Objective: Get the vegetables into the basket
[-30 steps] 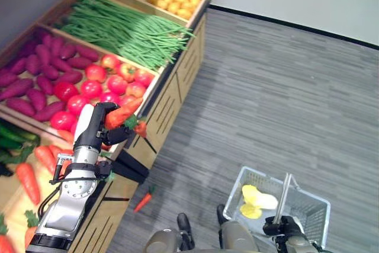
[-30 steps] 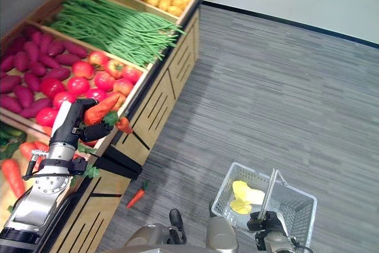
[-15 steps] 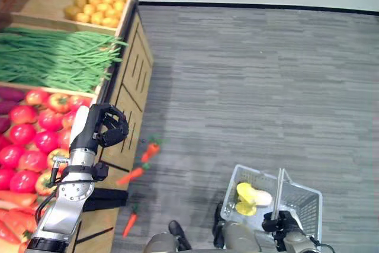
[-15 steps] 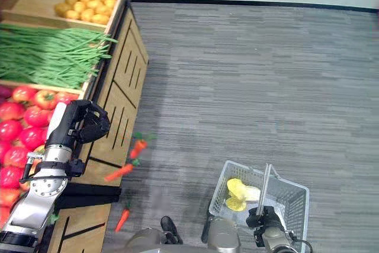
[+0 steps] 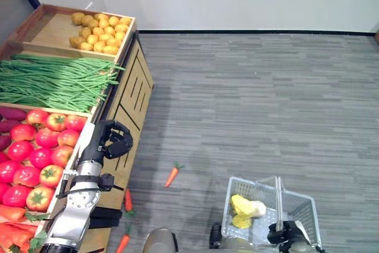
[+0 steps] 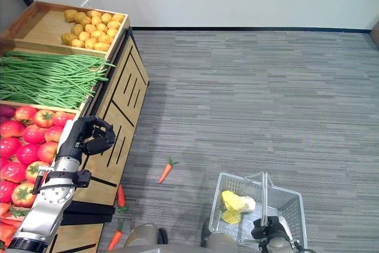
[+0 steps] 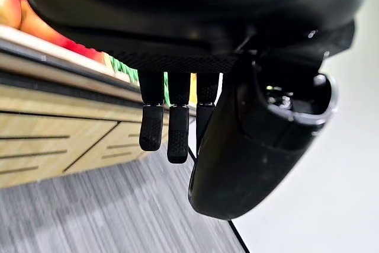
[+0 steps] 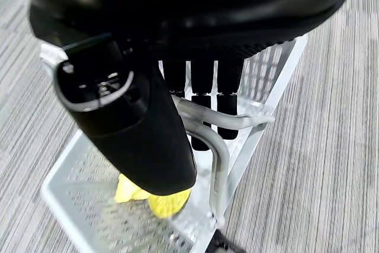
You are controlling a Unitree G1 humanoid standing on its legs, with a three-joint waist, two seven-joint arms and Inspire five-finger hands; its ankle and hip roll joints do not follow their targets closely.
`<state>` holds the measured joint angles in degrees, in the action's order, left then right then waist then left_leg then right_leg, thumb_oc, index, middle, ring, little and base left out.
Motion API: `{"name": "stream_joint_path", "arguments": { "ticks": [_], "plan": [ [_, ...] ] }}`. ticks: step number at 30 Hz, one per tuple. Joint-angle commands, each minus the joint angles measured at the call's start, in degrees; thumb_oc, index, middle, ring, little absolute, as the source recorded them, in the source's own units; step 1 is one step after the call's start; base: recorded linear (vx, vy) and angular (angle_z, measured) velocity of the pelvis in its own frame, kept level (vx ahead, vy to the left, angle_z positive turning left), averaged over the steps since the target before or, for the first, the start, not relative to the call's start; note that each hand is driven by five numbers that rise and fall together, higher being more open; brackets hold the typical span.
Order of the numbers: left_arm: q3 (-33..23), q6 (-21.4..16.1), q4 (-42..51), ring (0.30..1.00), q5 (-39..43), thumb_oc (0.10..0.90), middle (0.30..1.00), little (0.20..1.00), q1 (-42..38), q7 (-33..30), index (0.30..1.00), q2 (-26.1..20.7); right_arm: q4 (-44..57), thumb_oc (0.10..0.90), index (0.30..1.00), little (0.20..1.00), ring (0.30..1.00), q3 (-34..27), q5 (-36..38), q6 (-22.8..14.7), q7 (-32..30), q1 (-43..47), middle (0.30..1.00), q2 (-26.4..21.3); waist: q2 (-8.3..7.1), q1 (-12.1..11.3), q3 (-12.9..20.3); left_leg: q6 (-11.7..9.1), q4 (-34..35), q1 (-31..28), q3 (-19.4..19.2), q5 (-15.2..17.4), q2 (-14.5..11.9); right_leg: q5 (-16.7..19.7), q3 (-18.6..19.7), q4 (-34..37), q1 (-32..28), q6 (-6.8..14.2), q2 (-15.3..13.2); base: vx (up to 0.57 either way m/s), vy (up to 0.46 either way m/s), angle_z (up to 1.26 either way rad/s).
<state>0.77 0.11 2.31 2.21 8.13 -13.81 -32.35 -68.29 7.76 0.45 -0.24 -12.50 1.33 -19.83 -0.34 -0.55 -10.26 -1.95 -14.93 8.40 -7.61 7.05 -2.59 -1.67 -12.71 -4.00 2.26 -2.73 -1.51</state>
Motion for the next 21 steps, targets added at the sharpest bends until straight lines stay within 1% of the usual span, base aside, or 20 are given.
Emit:
{"name": "stream_joint_path", "arguments": {
  "ticks": [1, 3, 4, 6, 7, 10, 12, 16, 21],
  "plan": [
    [-3.62, -4.86, 7.88, 0.300, -1.71, 0.400, 0.300, 0.300, -3.62, -1.65, 0.300, -3.30, -0.24, 0.400, 0.300, 0.300, 0.300, -0.23, -0.16, -0.45, -1.89, -1.05, 0.300, -1.98, 0.60, -0.82, -0.18, 3.00, 9.33, -4.02, 1.40, -2.10, 2.72, -1.34, 3.89, -1.21, 1.56, 6.22, -2.85, 0.08, 0.283, -0.65],
    [-3.80, -4.77, 9.06, 0.300, -2.33, 0.400, 0.300, 0.300, -3.38, -1.12, 0.300, -4.17, 0.13, 0.400, 0.300, 0.300, 0.300, -1.56, 1.02, -0.48, -2.51, -1.37, 0.300, -1.44, 1.31, -0.53, -0.01, 4.00, 9.94, -4.68, 0.53, -1.84, 3.67, -1.73, 4.56, -2.15, 2.09, 6.70, -3.66, 0.09, 0.385, -0.49],
    [-3.62, -4.56, 9.10, 0.300, -3.00, 0.400, 0.300, 0.300, -3.62, -0.74, 0.300, -4.80, 0.36, 0.400, 0.300, 0.300, 0.300, -1.77, 1.45, -0.63, -2.64, -1.41, 0.300, -0.80, 1.81, -0.64, 0.10, 4.69, 10.97, -5.48, -0.92, -1.63, 4.50, -1.27, 5.39, -1.86, 2.07, 7.54, -4.53, 0.09, 0.419, -0.17],
    [-3.66, -4.49, 9.03, 0.300, -2.98, 0.400, 0.300, 0.300, -3.63, -0.90, 0.300, -5.06, 0.64, 0.400, 0.300, 0.300, 0.300, -1.13, 1.09, -0.55, -2.58, -1.01, 0.300, -0.39, 2.08, -0.70, 0.12, 5.31, 11.68, -5.90, -1.57, -1.45, 5.09, -0.62, 6.26, -1.75, 2.45, 8.09, -4.92, 0.05, 0.362, -0.44],
    [-3.88, -4.48, 8.93, 0.300, -2.86, 0.400, 0.300, 0.300, -3.50, -1.17, 0.300, -5.41, 0.74, 0.400, 0.300, 0.300, 0.300, -0.39, 0.70, -0.52, -2.55, -0.39, 0.300, 0.00, 2.36, -1.21, 0.34, 5.98, 13.58, -6.44, -2.85, -1.81, 5.55, 0.92, 7.33, -1.45, 3.41, 9.01, -5.36, 0.02, 0.335, -0.44],
    [-4.17, -4.44, 8.96, 0.300, -2.76, 0.400, 0.300, 0.300, -3.47, -1.76, 0.300, -5.96, 1.07, 0.400, 0.300, 0.300, 0.300, 0.06, 0.61, -0.42, -2.74, 0.10, 0.300, 0.51, 2.65, -1.50, 0.57, 6.22, 17.47, -7.30, -4.07, -3.37, 5.97, 3.25, 8.32, -1.61, 5.13, 10.00, -5.61, -0.01, 0.215, -0.38],
    [-4.04, -4.37, 8.85, 0.300, -2.81, 0.400, 0.300, 0.300, -3.67, -1.71, 0.300, -5.96, 0.98, 0.400, 0.300, 0.300, 0.300, 0.27, 0.61, -0.31, -2.71, 0.16, 0.300, 0.84, 2.62, -1.65, 0.83, 6.44, 19.30, -7.99, -4.50, -3.94, 6.17, 3.57, 8.52, -1.40, 5.57, 10.22, -5.72, 0.01, 0.128, -0.23],
    [-3.96, -4.16, 8.57, 0.300, -3.02, 0.400, 0.300, 0.300, -3.68, -1.48, 0.300, -5.61, 0.42, 0.400, 0.300, 0.300, 0.300, 0.42, 0.34, -0.09, -2.50, -0.43, 0.300, 1.32, 2.41, -1.66, 1.04, 6.83, 19.67, -9.11, -4.52, -3.62, 6.62, 3.54, 8.89, -1.21, 5.01, 10.34, -5.83, 0.04, 0.068, -0.07],
    [-4.31, -3.82, 8.28, 0.300, -3.00, 0.400, 0.300, 0.300, -2.99, -1.34, 0.300, -5.03, -0.45, 0.400, 0.300, 0.300, 0.300, 0.79, -0.12, 0.02, -2.04, -0.65, 0.300, 1.72, 1.51, -2.44, 1.72, 7.05, 18.24, -9.86, -3.90, -2.48, 6.83, 3.20, 7.39, -0.24, 3.16, 10.61, -6.51, 0.06, 0.013, 0.05]
  ]
}}
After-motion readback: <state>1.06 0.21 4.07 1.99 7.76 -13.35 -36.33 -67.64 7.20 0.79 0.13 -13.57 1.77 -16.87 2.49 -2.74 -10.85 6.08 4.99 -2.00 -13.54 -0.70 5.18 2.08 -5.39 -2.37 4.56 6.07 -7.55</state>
